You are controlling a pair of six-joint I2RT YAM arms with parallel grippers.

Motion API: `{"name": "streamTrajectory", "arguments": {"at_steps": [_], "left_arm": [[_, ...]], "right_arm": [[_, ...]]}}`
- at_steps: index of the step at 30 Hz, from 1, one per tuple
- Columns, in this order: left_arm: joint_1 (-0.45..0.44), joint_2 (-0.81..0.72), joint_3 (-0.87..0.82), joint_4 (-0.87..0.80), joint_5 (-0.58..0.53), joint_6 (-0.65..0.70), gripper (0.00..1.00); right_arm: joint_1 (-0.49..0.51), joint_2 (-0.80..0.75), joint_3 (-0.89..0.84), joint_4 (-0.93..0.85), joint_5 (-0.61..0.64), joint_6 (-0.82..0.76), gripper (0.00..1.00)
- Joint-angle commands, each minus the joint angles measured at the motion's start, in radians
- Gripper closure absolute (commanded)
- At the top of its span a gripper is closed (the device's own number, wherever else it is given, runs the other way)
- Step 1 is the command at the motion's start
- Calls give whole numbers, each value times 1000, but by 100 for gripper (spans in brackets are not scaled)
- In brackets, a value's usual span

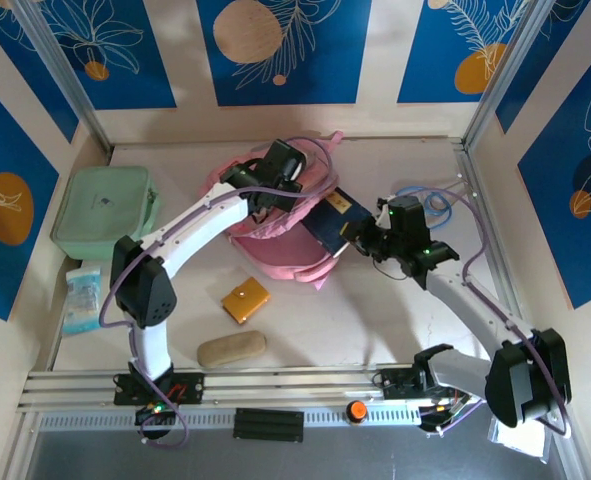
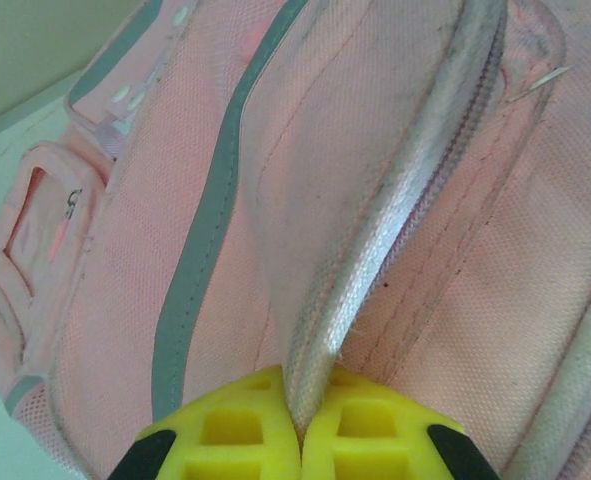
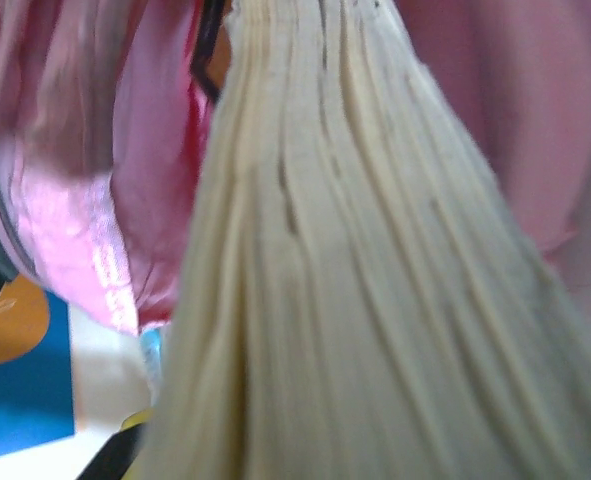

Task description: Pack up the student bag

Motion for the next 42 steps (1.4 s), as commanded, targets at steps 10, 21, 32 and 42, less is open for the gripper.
{"name": "streamTrajectory", "arguments": {"at_steps": [10, 21, 32, 42], "left_arm": [[59, -112, 43, 150, 217, -8, 100], [94, -114, -4, 235, 312, -60, 100], [150, -118, -56, 290, 424, -133, 100], [172, -79, -96, 287, 485, -167, 100]], "right_arm": [[69, 366, 169, 275, 11, 169, 100], [124, 740, 392, 370, 176, 350, 100], [126, 747, 377, 385, 105, 431, 53], [113, 481, 163, 266, 108, 451, 35]]}}
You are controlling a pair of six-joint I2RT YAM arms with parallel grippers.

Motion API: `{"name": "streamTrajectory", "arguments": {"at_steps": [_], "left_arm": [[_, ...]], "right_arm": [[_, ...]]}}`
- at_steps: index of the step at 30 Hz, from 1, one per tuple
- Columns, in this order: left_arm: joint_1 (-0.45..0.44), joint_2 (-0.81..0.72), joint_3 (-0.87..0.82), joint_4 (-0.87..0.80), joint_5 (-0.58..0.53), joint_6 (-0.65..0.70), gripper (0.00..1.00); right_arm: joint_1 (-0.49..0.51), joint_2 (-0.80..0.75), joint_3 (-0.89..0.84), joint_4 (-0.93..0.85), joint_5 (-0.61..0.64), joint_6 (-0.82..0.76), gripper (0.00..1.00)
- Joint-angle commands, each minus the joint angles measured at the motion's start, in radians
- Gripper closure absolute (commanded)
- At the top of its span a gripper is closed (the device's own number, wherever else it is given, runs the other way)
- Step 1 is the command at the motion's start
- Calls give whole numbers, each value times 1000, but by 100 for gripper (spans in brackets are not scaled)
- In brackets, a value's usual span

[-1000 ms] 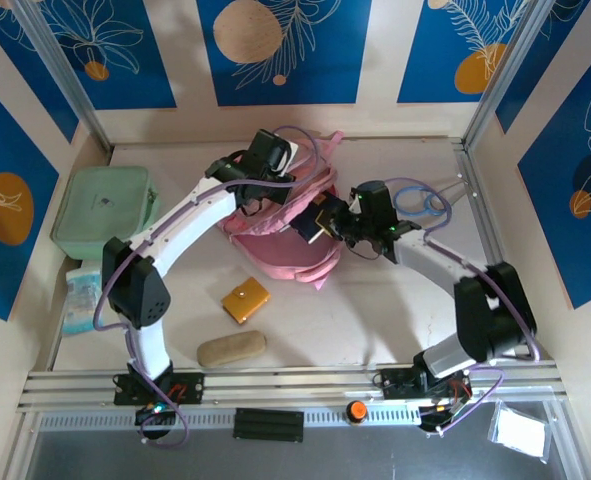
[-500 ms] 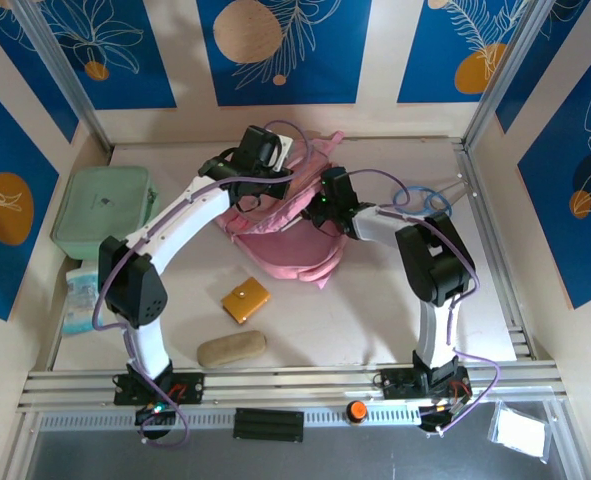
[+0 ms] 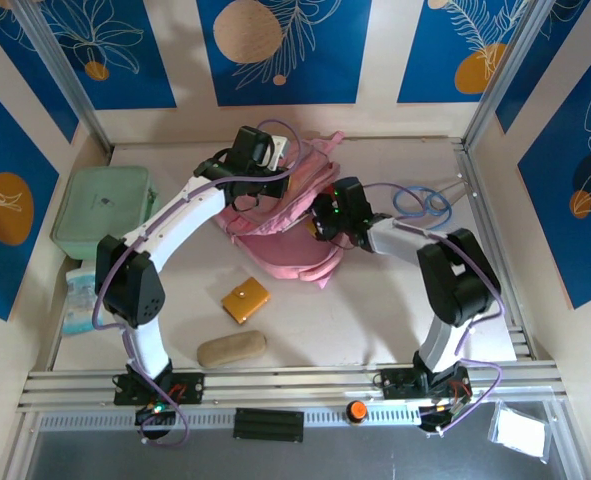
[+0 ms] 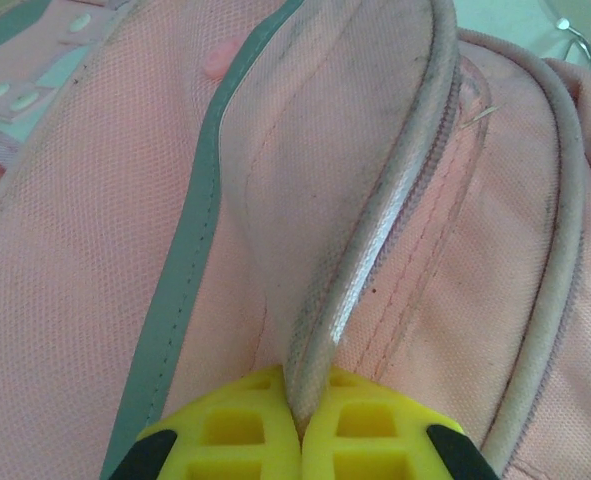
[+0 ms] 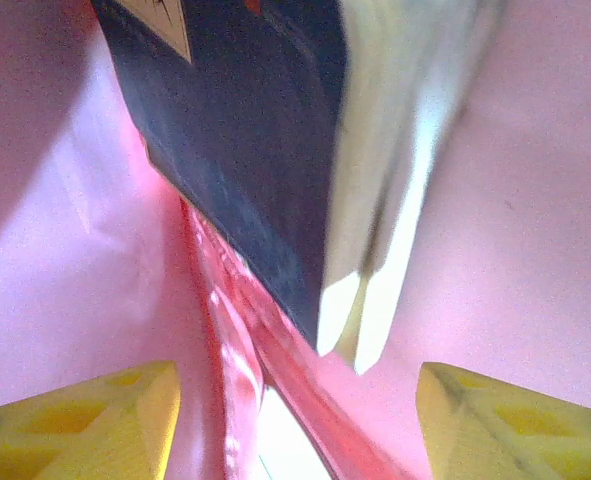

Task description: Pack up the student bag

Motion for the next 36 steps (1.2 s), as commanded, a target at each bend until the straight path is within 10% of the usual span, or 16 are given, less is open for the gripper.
{"name": "streamTrajectory", "arguments": {"at_steps": [1, 10, 17, 29, 36], "left_arm": [[15, -27, -11, 114, 80, -39, 100], [71, -63, -226, 211, 245, -162, 49], [170, -215, -509, 289, 124, -269, 22], [385, -260, -735, 304, -10, -391, 21], [406, -88, -644, 361, 21, -447, 38]], "right_arm": [[-8, -119, -94, -91, 33, 22, 35], [-45, -477, -211, -448, 230, -171, 26], [-71, -530, -196, -497, 177, -438, 23], [-46, -380, -161, -414, 159, -452, 23], [-30, -327, -156, -418, 136, -439, 24]]}}
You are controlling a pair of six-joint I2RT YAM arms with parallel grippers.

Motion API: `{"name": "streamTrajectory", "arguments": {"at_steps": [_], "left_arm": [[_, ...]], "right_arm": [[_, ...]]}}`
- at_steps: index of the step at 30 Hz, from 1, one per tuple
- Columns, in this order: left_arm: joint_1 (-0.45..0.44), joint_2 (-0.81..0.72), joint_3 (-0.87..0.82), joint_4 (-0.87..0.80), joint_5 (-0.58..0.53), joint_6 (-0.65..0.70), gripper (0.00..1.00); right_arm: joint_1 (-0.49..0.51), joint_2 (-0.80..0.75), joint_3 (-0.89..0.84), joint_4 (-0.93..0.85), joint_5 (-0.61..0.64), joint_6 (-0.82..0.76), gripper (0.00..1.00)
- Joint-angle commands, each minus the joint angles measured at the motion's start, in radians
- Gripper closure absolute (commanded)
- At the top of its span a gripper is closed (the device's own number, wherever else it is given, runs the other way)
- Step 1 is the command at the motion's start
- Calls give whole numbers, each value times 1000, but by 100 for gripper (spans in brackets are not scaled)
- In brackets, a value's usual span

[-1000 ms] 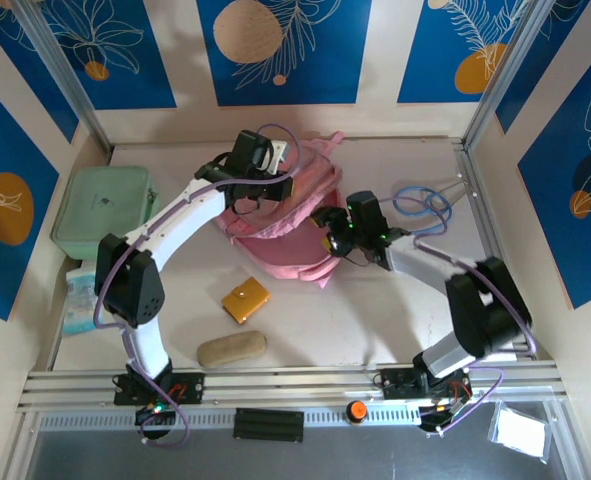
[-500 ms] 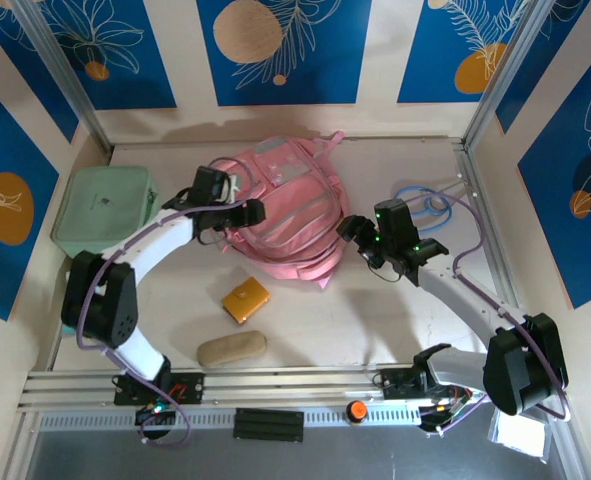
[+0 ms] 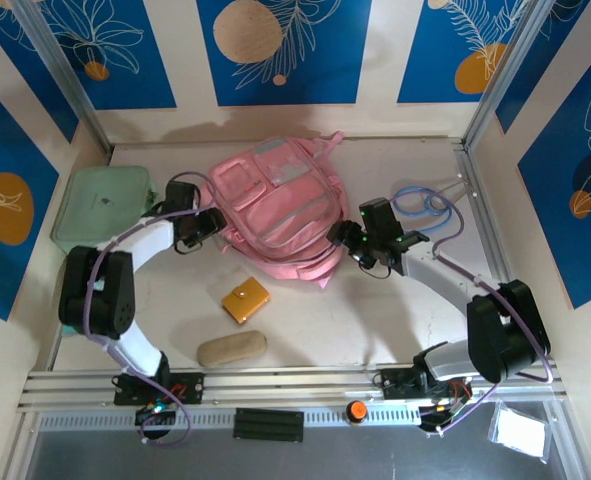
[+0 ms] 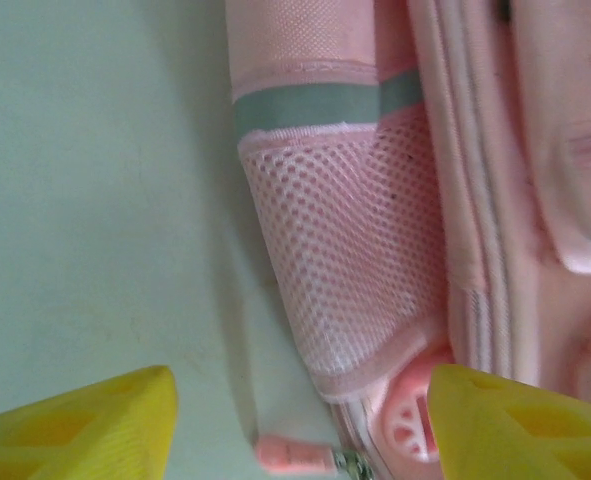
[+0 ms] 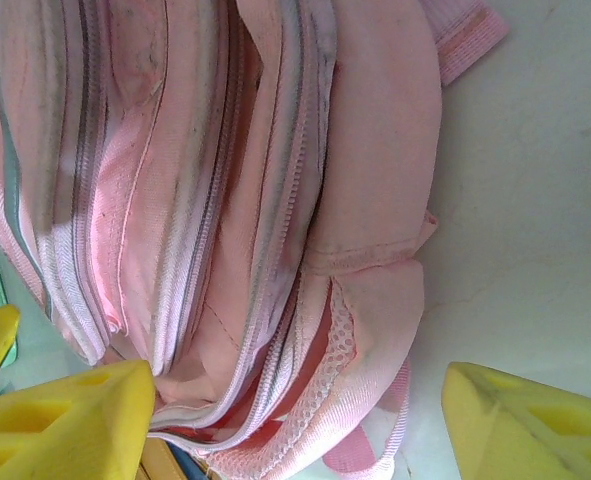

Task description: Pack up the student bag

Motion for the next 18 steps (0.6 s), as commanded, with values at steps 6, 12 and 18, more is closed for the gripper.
{"name": "streamTrajectory", "arguments": {"at_steps": [6, 12, 18], "left_arm": [[13, 140, 97, 109, 33, -85, 51], [13, 179, 108, 142, 67, -103, 65], [13, 181, 104, 146, 88, -96, 89]], "right_arm": [[16, 20, 9, -3, -33, -1, 25], [20, 55, 26, -3, -66, -10, 27], [24, 108, 43, 32, -98, -16, 35]]}}
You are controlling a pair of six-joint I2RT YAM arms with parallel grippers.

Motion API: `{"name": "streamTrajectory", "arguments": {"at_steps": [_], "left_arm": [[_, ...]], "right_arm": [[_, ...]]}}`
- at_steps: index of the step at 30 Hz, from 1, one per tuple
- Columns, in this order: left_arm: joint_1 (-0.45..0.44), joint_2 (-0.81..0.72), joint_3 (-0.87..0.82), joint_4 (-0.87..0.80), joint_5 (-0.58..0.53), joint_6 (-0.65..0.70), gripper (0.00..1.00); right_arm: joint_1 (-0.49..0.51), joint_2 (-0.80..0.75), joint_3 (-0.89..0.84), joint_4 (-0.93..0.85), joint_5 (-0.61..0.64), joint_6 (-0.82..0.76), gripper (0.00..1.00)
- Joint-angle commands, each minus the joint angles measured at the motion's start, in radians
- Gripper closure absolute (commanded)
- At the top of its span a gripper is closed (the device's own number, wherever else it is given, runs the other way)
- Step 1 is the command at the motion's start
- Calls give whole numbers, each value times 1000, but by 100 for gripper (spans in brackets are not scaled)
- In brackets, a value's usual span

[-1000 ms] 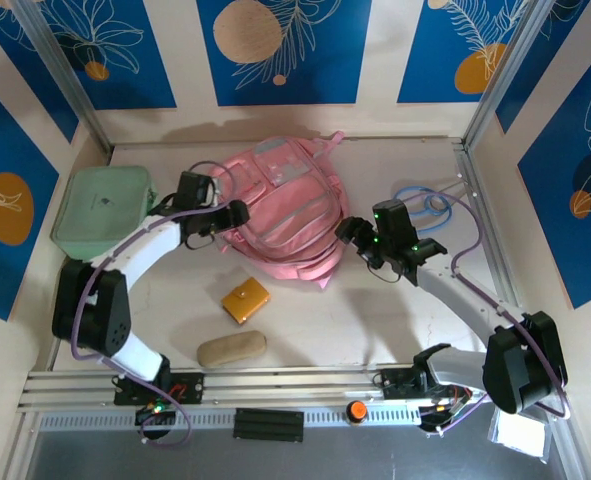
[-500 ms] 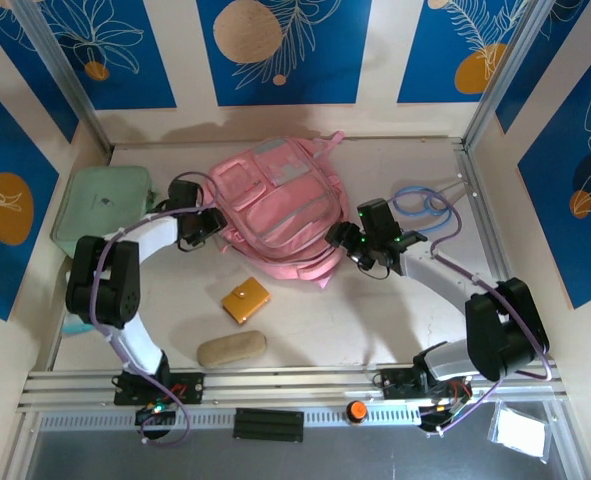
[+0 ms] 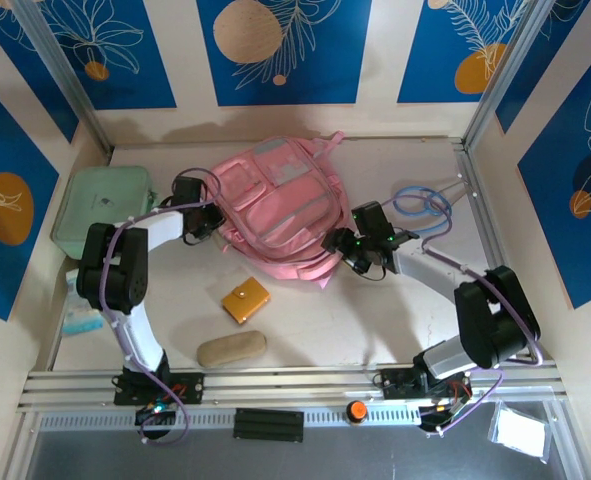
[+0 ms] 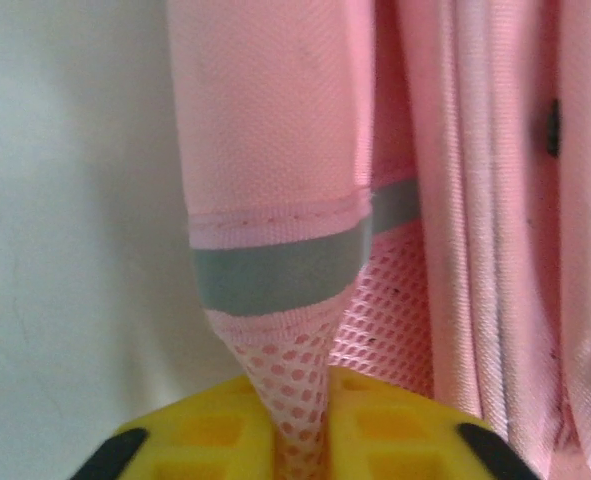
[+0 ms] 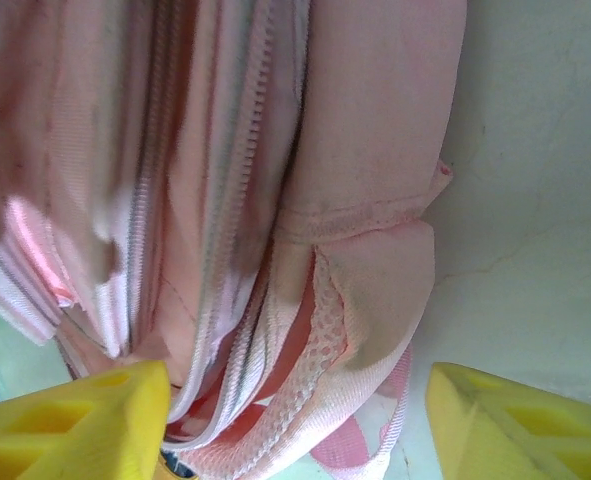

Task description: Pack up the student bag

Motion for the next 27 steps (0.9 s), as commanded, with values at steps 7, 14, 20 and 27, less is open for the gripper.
{"name": "streamTrajectory", "arguments": {"at_steps": [7, 14, 20, 27], "left_arm": [[7, -50, -16, 42, 108, -8, 100], [-39, -154, -46, 45, 187, -39, 100], [-119, -223, -90, 75, 181, -93, 100], [-205, -217, -98, 147, 170, -171, 100]], "right_arm": [[-19, 112, 117, 54, -5, -96, 53], [-108, 276, 282, 74, -20, -199, 63], [-184, 355, 405, 7, 39, -242, 63], [-205, 160, 381, -170, 167, -228, 44]]}}
